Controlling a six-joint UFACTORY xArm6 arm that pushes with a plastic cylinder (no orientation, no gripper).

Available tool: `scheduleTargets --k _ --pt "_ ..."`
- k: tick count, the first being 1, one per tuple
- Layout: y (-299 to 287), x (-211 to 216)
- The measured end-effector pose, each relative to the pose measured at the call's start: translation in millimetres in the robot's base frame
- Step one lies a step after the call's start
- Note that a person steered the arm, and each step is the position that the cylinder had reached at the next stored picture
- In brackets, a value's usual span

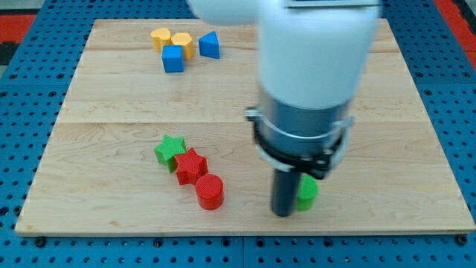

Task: Push the green circle diagonal to the green star

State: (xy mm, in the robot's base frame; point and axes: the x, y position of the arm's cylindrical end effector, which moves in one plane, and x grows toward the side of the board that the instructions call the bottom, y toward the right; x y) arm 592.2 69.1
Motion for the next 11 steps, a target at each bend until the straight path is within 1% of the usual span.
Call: scheduleTargets --k 1,2,3,4,5,6,7,8,9,10,11 --pt "12.3 12.0" --pt "51.3 -16.0" --pt "24.9 -59.7" --pt "-27.1 -85.1" --pt "13.4 -63.6" --pt "49.9 -55.7" --pt "56.8 -70.5" --pt "12.7 -124.3" --pt "52.8 -137.7" --pt "73.8 -155.3" --pt "26.8 -189.4"
